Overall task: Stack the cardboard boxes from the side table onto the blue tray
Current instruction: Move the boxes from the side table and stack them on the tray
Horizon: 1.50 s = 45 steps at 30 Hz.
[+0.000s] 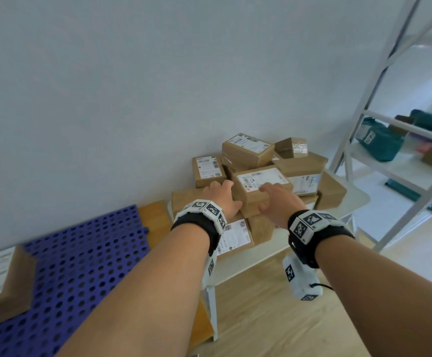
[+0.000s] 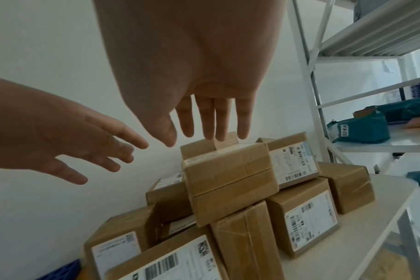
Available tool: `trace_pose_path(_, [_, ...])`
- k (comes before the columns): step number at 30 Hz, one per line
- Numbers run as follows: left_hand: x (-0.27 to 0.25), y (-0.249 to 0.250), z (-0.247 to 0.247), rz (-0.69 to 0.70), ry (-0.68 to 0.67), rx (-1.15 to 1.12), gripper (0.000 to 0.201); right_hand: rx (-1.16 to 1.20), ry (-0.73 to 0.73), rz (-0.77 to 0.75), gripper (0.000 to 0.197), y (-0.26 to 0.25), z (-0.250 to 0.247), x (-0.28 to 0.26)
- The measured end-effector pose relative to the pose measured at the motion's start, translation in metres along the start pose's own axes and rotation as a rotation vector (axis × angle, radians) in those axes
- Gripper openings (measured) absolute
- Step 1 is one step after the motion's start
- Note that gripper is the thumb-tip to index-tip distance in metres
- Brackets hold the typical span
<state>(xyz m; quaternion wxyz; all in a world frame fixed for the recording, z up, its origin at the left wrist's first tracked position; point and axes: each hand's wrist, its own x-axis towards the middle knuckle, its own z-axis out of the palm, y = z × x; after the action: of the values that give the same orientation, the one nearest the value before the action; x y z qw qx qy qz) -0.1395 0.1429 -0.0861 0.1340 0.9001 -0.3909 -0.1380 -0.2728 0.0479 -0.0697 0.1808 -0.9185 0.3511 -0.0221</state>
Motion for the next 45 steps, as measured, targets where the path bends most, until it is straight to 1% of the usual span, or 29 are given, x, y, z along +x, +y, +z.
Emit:
trace_pose_path(3, [0.023,0.012,0.0,0.02,-0.022,-0.017,0.067,0.037,0.049,0.012,0.052,0.014,-0.007,0.016])
trace_pose_path(7, [0.059,0.024,-0.001,0.025,-0.038,-0.06,0.066,0.062,0.11,0.038,0.052,0.027,-0.015,0.041])
trace_pose_path(10, [0.086,0.025,-0.001,-0.02,-0.047,-0.101,0.07,0.052,0.139,0.058,0.05,0.037,-0.02,0.061])
trace_pose_path(14, [0.121,0.027,-0.002,-0.051,-0.043,-0.188,0.074,0.102,0.138,0.092,0.043,0.046,-0.023,0.086])
trace_pose_path(19, [0.149,0.039,-0.009,-0.077,-0.036,-0.245,0.071,0.081,0.123,0.108,0.041,0.051,-0.026,0.114])
trace_pose_path(22, [0.166,0.043,-0.011,-0.082,0.042,-0.279,0.065,0.065,0.112,0.102,0.042,0.055,-0.035,0.136])
trace_pose_path(24, [0.177,0.043,-0.016,-0.135,0.097,-0.315,0.068,0.071,0.096,0.094,0.046,0.057,-0.041,0.152])
trace_pose_path(26, [0.187,0.044,-0.024,-0.212,0.123,-0.342,0.071,0.062,0.078,0.073,0.048,0.059,-0.048,0.169])
trace_pose_path(29, [0.199,0.046,-0.033,-0.337,0.116,-0.396,0.079,0.057,0.006,0.039,0.049,0.061,-0.056,0.195])
trace_pose_path(32, [0.211,0.047,-0.034,-0.439,0.112,-0.479,0.08,0.091,-0.059,0.024,0.045,0.063,-0.058,0.22])
trace_pose_path(36, [0.23,0.046,-0.027,-0.516,0.102,-0.563,0.086,0.109,-0.138,-0.022,0.043,0.064,-0.054,0.247])
trace_pose_path(39, [0.243,0.046,-0.022,-0.563,0.098,-0.632,0.087,0.141,-0.168,-0.031,0.048,0.063,-0.052,0.262])
trace_pose_path(41, [0.25,0.045,-0.019,-0.562,0.068,-0.652,0.082,0.153,-0.188,-0.028,0.052,0.062,-0.05,0.269])
trace_pose_path(42, [0.253,0.044,-0.018,-0.544,0.052,-0.645,0.074,0.154,-0.196,-0.028,0.053,0.061,-0.049,0.272])
trace_pose_path(45, [0.255,0.043,-0.019,-0.513,0.017,-0.637,0.042,0.167,-0.203,-0.037,0.051,0.061,-0.045,0.28])
